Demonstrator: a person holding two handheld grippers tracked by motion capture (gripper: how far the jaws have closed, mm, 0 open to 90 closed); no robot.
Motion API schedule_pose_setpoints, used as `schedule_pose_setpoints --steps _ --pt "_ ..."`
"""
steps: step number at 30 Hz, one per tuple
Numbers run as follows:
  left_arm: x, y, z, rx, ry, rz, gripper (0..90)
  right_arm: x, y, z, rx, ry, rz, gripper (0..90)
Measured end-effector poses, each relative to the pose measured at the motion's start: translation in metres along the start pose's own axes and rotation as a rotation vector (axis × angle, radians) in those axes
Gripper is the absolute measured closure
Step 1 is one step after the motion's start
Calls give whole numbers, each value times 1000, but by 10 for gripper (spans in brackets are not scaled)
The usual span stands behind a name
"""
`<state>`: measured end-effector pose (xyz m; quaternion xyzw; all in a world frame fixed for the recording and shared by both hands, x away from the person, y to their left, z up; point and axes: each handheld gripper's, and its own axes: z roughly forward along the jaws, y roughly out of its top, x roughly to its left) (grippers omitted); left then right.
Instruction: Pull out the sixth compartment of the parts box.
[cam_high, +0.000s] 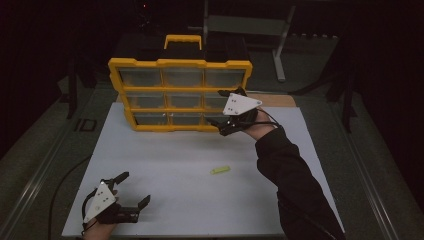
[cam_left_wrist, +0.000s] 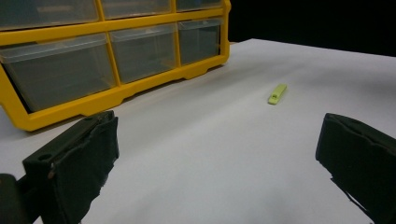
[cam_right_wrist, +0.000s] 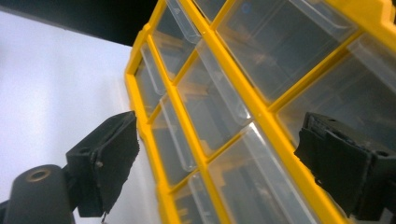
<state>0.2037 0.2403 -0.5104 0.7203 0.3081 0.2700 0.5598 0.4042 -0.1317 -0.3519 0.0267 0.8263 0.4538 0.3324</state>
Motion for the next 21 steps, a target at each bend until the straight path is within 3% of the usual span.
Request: schedule_pose_setpoints --steps 3,12,17,21 --pt "0 0 0 -4 -3 -4 0 -4 2 3 13 -8 -22 123" --pt "0 0 0 -2 -6 -2 0 -10 -3 17 50 10 -27 123" --pt "1 0 0 -7 -7 -8 0 -11 -4 23 63 32 -57 131" --pt "1 0 0 -5 -7 -7 0 -12 -1 27 57 42 -117 139"
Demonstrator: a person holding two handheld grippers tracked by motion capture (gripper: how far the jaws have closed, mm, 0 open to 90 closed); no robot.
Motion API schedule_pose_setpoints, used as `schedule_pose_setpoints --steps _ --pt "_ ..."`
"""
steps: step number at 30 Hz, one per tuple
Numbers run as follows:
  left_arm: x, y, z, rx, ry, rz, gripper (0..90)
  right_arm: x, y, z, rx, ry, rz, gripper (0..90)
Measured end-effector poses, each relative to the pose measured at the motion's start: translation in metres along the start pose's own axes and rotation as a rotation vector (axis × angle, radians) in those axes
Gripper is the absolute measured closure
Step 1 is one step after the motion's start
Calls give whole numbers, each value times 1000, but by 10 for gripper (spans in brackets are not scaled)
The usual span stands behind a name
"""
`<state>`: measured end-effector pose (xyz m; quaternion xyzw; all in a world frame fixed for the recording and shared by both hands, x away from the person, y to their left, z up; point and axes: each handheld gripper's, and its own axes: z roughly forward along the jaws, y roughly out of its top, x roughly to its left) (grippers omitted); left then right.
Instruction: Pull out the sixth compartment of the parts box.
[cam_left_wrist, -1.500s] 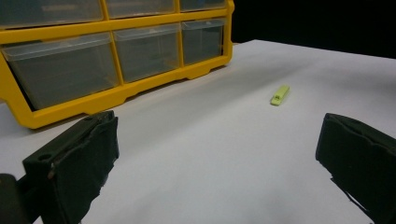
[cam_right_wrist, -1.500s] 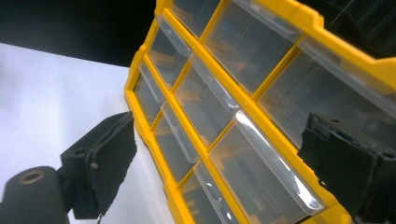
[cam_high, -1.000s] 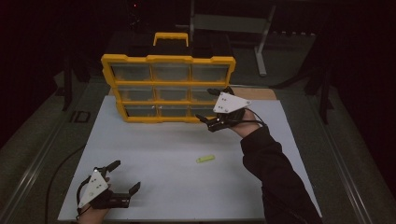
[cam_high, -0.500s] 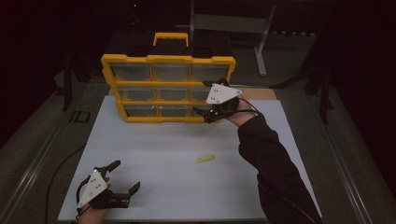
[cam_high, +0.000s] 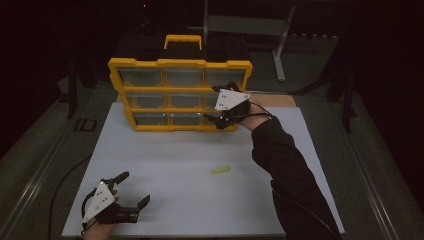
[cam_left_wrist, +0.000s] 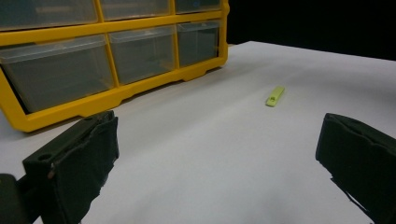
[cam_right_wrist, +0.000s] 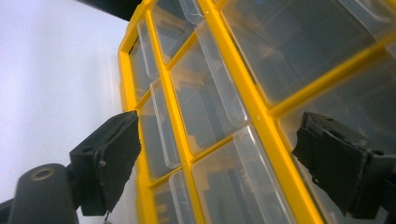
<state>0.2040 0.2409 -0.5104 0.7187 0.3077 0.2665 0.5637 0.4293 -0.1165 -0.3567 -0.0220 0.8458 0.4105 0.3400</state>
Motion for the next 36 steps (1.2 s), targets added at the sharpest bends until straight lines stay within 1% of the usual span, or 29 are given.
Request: schedule_pose_setpoints --steps 3,6,8,9,10,11,12,13,14,16,17,18,19,21,24,25,27,28,29,30,31,34,35,36 --pt "0 0 0 0 -1 1 0 1 3 4 15 9 -53 147" --pt "0 0 0 -2 -1 0 0 1 4 8 30 21 -61 148" --pt "0 0 0 -3 -1 -1 0 0 4 11 41 27 -52 151" --pt "0 0 0 -4 0 -1 0 2 4 12 49 -1 -63 157" --pt "0 0 -1 -7 -2 -3 0 4 3 12 50 -24 -65 208" --pt "0 0 -1 -7 -1 -3 0 6 3 11 48 -48 -47 292" --pt "1 0 -1 -8 -2 -3 0 7 3 10 41 -67 -56 309" --pt "1 0 -1 -8 -2 -4 0 7 3 11 42 -64 -55 322" --pt "1 0 -1 -8 -2 -5 0 6 3 11 42 -52 -46 357" --pt "1 0 -1 -8 -3 -3 0 6 2 13 48 -62 -75 366" --pt "1 0 -1 -7 -3 -2 0 6 2 15 51 -65 -77 388" --pt "0 0 -1 -7 -3 -2 0 6 1 16 54 -72 -100 412" --pt "0 0 -1 -8 -4 -3 0 6 1 17 57 -79 -112 423" --pt "1 0 -1 -9 -3 -4 0 5 1 19 61 -81 -127 464" --pt "1 0 -1 -9 -2 -4 0 5 -3 23 62 -101 -168 545" --pt "1 0 -1 -11 -3 -5 0 4 -4 24 69 -104 -173 561" --pt "1 0 -1 -14 -4 -6 0 4 -7 26 73 -131 -211 601" --pt "1 0 -1 -15 -3 -6 0 4 -8 27 72 -134 -215 603" --pt "1 0 -1 -15 -4 -6 0 3 -8 28 68 -149 -218 609" --pt "1 0 -1 -16 -4 -6 0 4 -9 28 68 -155 -223 622" --pt "1 0 -1 -16 -5 -5 0 4 -9 29 74 -148 -229 623" --pt "1 0 0 -15 -6 -3 0 5 -10 33 98 -156 -271 635" --pt "1 0 0 -14 -5 -2 0 5 -10 34 107 -164 -276 646" --pt "1 0 0 -13 -6 -3 0 5 -10 35 102 -168 -274 651"
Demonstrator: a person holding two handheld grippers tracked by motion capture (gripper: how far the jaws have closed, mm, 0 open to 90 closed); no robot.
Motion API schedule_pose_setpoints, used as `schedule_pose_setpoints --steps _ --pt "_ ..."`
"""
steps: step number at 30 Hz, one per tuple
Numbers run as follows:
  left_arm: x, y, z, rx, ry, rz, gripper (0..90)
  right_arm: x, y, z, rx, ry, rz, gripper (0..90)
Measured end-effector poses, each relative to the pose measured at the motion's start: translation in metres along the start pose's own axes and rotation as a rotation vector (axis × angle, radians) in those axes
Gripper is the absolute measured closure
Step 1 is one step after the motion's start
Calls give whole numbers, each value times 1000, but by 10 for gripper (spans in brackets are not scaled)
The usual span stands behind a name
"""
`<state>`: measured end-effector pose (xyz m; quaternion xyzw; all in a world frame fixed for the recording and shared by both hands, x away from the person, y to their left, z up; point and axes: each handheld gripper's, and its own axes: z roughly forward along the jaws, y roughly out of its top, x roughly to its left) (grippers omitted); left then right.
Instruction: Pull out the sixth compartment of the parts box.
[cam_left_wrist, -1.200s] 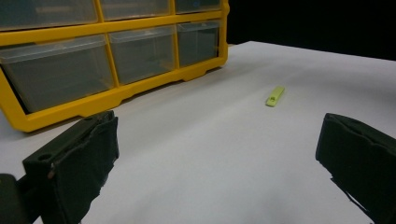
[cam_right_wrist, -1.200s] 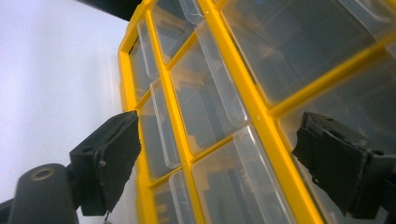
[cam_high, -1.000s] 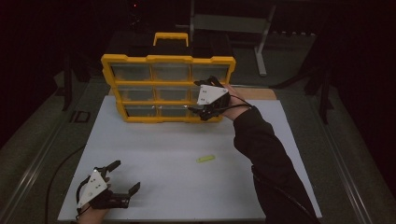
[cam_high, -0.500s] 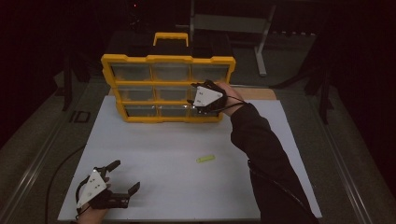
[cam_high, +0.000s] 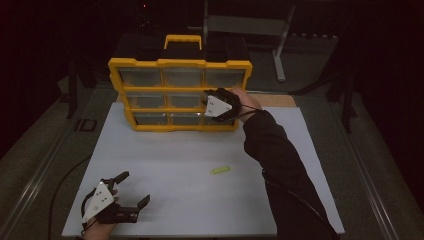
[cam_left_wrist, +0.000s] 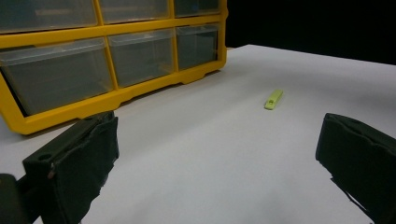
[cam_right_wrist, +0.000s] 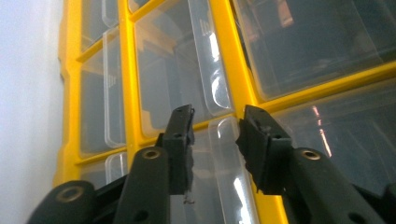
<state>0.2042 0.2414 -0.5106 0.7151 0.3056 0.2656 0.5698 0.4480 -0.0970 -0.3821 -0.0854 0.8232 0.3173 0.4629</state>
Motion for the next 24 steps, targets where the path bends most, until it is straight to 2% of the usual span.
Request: schedule_pose_setpoints --steps 8,12,15,19,24 --pt "0 0 0 3 -1 1 0 1 0 1 4 -4 -46 665" --pt "-1 0 1 5 -5 3 0 3 -1 4 38 21 -95 624" --pt "-1 0 1 7 -5 5 0 2 0 4 49 27 -95 629" --pt "-1 0 1 6 -4 4 0 -3 3 4 65 30 -86 732" --pt "-1 0 1 8 -6 5 0 -9 7 4 95 75 -70 745"
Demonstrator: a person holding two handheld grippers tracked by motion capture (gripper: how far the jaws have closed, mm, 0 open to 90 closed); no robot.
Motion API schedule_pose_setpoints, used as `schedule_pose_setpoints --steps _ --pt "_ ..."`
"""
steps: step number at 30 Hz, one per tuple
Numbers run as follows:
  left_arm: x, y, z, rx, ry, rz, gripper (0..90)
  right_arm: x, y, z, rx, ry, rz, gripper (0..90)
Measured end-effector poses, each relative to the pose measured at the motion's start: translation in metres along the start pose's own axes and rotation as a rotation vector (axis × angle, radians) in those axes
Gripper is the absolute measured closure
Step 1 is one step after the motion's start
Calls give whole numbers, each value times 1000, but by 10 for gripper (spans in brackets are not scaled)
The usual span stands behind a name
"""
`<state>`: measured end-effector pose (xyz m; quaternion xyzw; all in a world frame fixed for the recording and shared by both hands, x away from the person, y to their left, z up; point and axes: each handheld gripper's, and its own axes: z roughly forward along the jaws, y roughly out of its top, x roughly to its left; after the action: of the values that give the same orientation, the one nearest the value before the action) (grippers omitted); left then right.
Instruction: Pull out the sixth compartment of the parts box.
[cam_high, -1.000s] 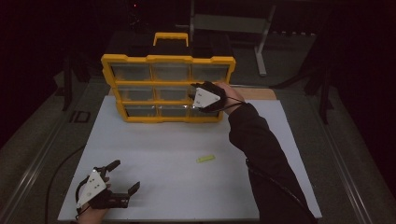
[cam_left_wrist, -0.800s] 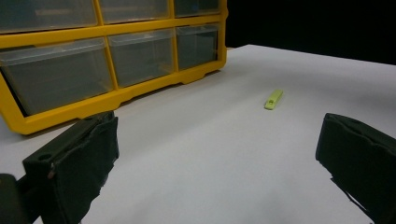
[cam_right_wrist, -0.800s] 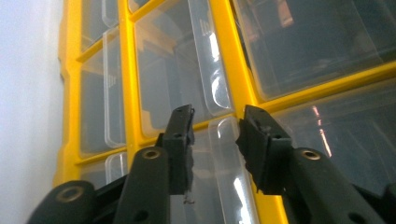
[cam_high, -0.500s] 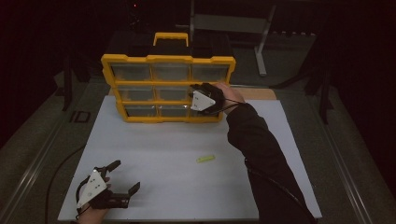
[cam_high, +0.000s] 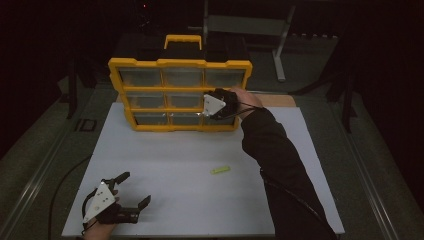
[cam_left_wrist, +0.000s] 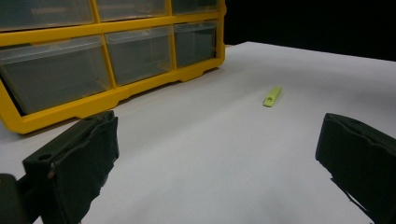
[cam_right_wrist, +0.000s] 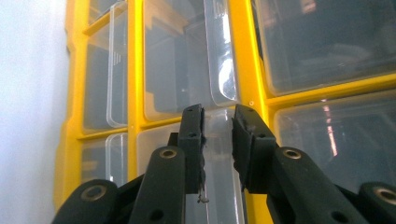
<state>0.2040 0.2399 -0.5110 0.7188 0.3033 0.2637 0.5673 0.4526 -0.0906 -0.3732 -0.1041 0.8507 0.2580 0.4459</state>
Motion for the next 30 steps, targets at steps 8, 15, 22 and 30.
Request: schedule_pose_setpoints --steps 8,15,22,30 --pt "0 0 0 1 -2 -1 0 -2 1 -4 1 38 29 744" --pt "0 0 0 5 -3 3 0 -2 4 -11 -16 92 44 745" --pt "0 0 0 5 -3 2 0 2 4 -18 -38 100 52 745" --pt "0 0 0 4 -2 0 0 8 5 -25 -59 107 53 745"
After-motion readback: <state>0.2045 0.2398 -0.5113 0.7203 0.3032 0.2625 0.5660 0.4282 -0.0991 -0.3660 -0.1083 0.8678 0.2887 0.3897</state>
